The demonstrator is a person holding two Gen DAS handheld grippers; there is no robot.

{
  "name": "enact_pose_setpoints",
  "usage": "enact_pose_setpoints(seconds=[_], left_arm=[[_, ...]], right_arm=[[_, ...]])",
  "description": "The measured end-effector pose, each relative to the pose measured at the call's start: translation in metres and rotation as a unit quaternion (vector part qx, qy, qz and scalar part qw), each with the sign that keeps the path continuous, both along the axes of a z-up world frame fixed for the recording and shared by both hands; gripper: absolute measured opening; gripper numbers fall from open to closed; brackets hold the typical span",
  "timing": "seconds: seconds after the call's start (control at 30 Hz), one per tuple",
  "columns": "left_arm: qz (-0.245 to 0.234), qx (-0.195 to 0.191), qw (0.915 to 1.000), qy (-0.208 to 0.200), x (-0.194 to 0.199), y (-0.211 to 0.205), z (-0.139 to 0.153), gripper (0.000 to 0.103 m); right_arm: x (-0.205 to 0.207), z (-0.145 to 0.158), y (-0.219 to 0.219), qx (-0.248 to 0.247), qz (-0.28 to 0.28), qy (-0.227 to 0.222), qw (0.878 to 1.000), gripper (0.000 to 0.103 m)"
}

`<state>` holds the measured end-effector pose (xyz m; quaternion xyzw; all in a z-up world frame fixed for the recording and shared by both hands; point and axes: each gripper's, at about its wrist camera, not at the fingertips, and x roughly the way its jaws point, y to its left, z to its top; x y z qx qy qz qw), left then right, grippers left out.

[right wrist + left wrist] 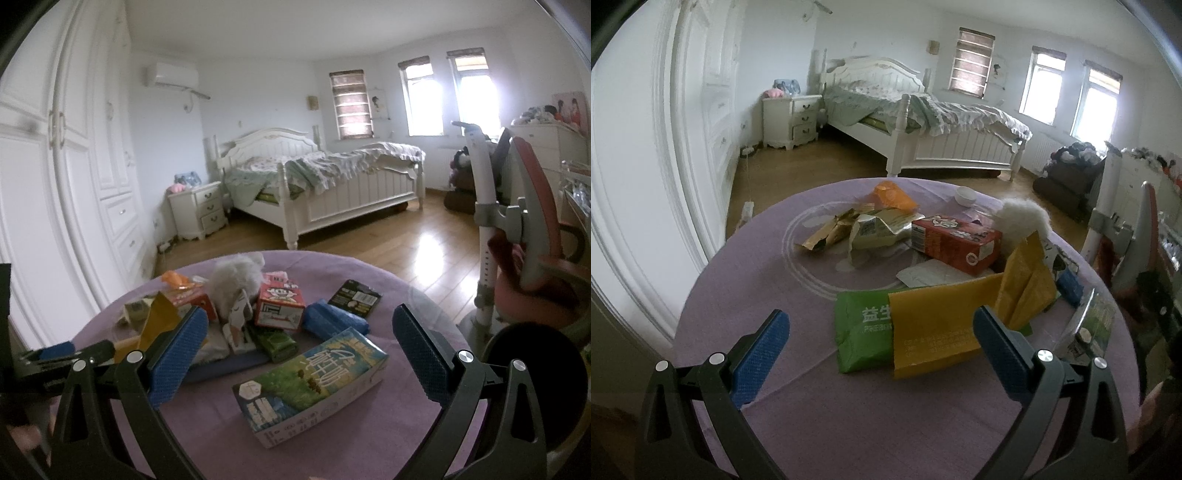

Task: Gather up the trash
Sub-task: 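Grasp the gold snack wrapper with the left gripper while the right grasps the white fluffy ball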

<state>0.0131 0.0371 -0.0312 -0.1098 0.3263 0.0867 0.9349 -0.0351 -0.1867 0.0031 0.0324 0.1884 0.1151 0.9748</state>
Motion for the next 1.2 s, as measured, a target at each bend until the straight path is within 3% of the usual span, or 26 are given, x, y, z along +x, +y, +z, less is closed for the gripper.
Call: enact_pose_setpoints(seconds=[0.07,0.2,0.23,0.3,0.4,0.57,0.63,0.7,0.77,0.87,0.9,0.97,1.0,1.07,1.1,1.17,1.2], left_arm=[[-0.016,-0.033,0.9993,0.001,0.001,0.01,-0.002,0.098],[-0.017,-0.046,0.9987,0.015,0.009,0.044,0.001,0.098],[-0.02,-0.064,0.9975,0.021,0.015,0.06,0.001,0.098],[-0.03,-0.091,0.9949,0.031,0.029,0.085,0.0,0.098],[-0.043,-0.101,0.9928,0.047,0.051,0.104,-0.002,0.098],[-0.066,-0.112,0.9877,0.087,0.094,0.122,-0.014,0.098],[-0.073,-0.106,0.9876,0.09,0.105,0.124,-0.017,0.097],[-0.072,-0.097,0.988,0.096,0.11,0.125,-0.017,0.097],[-0.071,-0.088,0.989,0.096,0.112,0.123,-0.017,0.093],[-0.082,-0.034,0.9925,0.084,0.112,0.11,-0.011,0.089],[-0.086,-0.008,0.9928,0.084,0.114,0.104,-0.009,0.087],[-0.1,0.046,0.9891,0.098,0.118,0.09,-0.011,0.064],[-0.113,0.06,0.9858,0.109,0.122,0.084,-0.015,0.06],[-0.128,0.087,0.9807,0.12,0.126,0.079,-0.02,0.053],[-0.136,0.095,0.9785,0.123,0.128,0.077,-0.021,0.05],[-0.141,0.091,0.9773,0.129,0.13,0.077,-0.025,0.031],[-0.139,0.08,0.9784,0.13,0.131,0.08,-0.025,0.028]], right_arm=[[0.003,-0.002,-0.001,0.01,0.021,0.014,1.0,0.099],[0.022,0.012,-0.006,0.047,0.08,0.05,0.994,0.099],[0.029,0.018,-0.003,0.048,0.096,0.061,0.992,0.099],[0.051,0.026,0.011,0.03,0.129,0.096,0.987,0.099],[0.083,0.027,0.03,0.022,0.161,0.14,0.977,0.099],[0.12,0.016,0.068,-0.005,0.174,0.164,0.971,0.096],[0.127,0.01,0.085,-0.026,0.176,0.171,0.969,0.086],[0.132,0.005,0.097,-0.045,0.173,0.183,0.967,0.084],[0.138,-0.005,0.108,-0.058,0.173,0.204,0.962,0.073],[0.148,-0.017,0.119,-0.063,0.174,0.223,0.957,0.067],[0.148,-0.02,0.122,-0.066,0.175,0.225,0.956,0.065],[0.153,-0.026,0.125,-0.074,0.177,0.231,0.954,0.056],[0.151,-0.027,0.127,-0.078,0.176,0.228,0.954,0.055],[0.145,-0.026,0.129,-0.086,0.175,0.216,0.957,0.042],[0.143,-0.024,0.13,-0.085,0.177,0.217,0.956,0.04],[0.14,-0.023,0.127,-0.079,0.176,0.217,0.957,0.036],[0.142,-0.021,0.12,-0.075,0.176,0.216,0.957,0.035]])
